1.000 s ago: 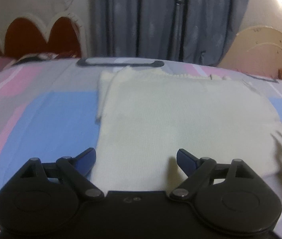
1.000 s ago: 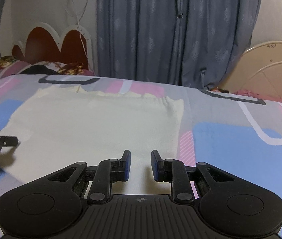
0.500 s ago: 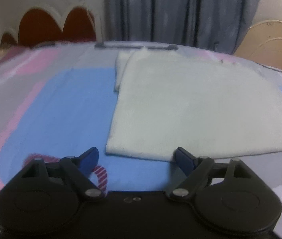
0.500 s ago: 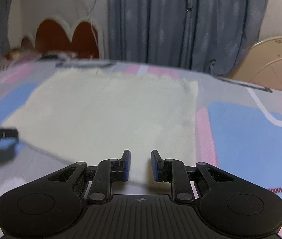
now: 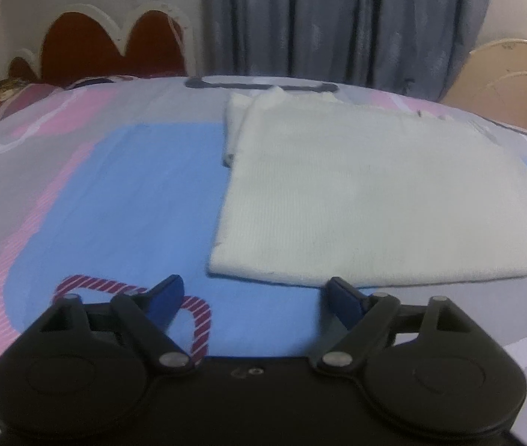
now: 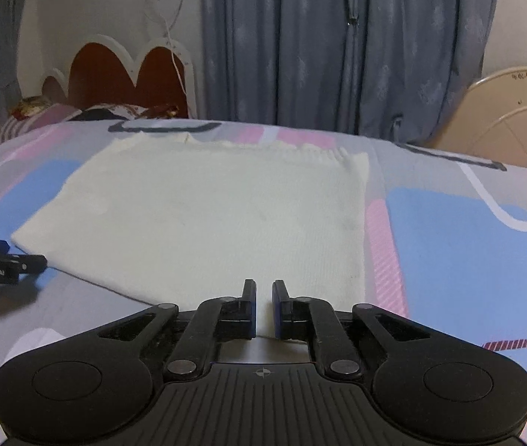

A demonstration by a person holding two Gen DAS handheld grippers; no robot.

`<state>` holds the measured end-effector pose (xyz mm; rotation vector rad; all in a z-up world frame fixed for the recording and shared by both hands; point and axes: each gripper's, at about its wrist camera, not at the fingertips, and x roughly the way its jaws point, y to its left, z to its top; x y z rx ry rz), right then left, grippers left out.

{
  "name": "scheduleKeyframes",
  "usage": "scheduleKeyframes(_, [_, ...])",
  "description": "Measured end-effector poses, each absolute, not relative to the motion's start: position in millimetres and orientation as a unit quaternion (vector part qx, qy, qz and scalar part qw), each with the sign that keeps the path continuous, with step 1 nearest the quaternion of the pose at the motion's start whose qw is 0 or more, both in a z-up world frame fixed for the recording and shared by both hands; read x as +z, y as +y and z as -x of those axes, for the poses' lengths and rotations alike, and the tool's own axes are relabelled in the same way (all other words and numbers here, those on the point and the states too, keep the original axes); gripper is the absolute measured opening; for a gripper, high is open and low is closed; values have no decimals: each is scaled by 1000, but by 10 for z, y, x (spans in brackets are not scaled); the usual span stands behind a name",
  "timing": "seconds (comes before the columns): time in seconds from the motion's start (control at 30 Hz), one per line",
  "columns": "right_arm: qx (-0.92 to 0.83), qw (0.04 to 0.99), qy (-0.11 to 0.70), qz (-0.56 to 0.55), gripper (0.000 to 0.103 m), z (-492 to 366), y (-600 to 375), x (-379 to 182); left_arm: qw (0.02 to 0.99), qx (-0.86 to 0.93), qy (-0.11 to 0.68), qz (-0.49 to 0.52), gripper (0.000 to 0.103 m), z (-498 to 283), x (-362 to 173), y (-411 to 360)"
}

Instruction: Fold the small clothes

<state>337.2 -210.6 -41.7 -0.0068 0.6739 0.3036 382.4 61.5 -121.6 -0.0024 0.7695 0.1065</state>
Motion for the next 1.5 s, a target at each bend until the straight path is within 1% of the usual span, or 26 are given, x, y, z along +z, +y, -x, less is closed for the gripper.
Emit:
scheduleKeyframes(0.13, [150,934,325,-1,9,-3343,-2111,-353,929,48,366,37,75,-3740,-1127,645])
scheduleKeyframes(0.17, [150,934,324,-2,9,-3345,-2106,-349,929,41,363,54,72,-3712,-1108,652])
scheduleKeyframes(0.2, [150,934,324,-3,9,-3343,-2106,-346,928,26,362,83,60,-3685,-1101,677])
scheduleKeyframes(0.23, [151,934,324,-4,9,-3342,-2102,-344,924,10,362,120,53,-3665,-1112,720])
scheduleKeyframes(0.27, [152,934,324,-5,9,-3338,-2096,-342,914,-8,367,172,49,-3656,-1153,781])
scheduleKeyframes(0.33, [156,932,326,-6,9,-3343,-2078,-341,890,-14,363,275,51,-3634,-1283,919])
scheduleKeyframes(0.37, [158,932,326,-7,9,-3342,-2061,-341,883,-12,351,312,54,-3619,-1328,978])
scheduleKeyframes(0.4, [161,931,327,-8,9,-3342,-2038,-345,873,-11,339,351,60,-3614,-1373,1039])
scheduleKeyframes(0.5, [173,928,329,-8,9,-3356,-1968,-365,849,-7,318,421,66,-3651,-1445,1147])
scheduleKeyframes(0.6, [180,926,331,-16,9,-3406,-1899,-389,843,-3,302,445,66,-3734,-1483,1169])
scheduleKeyframes(0.73, [188,923,333,-47,9,-3582,-1830,-409,851,6,277,447,64,-3905,-1521,1138])
scheduleKeyframes(0.9, [208,920,318,-98,9,-3914,-1714,-390,864,15,241,442,56,-4046,-1555,1072])
scheduleKeyframes(0.93, [213,920,311,-105,8,-3979,-1677,-388,866,20,235,441,55,-4094,-1557,1050])
scheduleKeyframes(1.0, [217,922,301,-111,0,-4125,-1588,-401,866,26,226,446,55,-4174,-1567,1014])
scheduleKeyframes(1.07, [217,922,298,-113,0,-4266,-1519,-417,858,33,224,462,54,-4243,-1554,1016])
scheduleKeyframes(1.13, [217,921,300,-118,0,-4387,-1478,-438,844,34,222,488,49,-4314,-1559,1063])
scheduleKeyframes(1.2, [215,922,301,-117,0,-4466,-1466,-436,827,32,224,515,36,-4360,-1609,1121])
scheduleKeyframes(1.23, [216,921,302,-116,0,-4493,-1465,-433,822,34,227,521,34,-4358,-1631,1138])
scheduleKeyframes(1.4, [218,921,304,-113,0,-4522,-1504,-432,825,25,216,522,36,-4063,-1644,1061])
scheduleKeyframes(1.5, [224,918,308,-109,0,-4541,-1479,-475,825,31,195,529,34,-4014,-1698,1074])
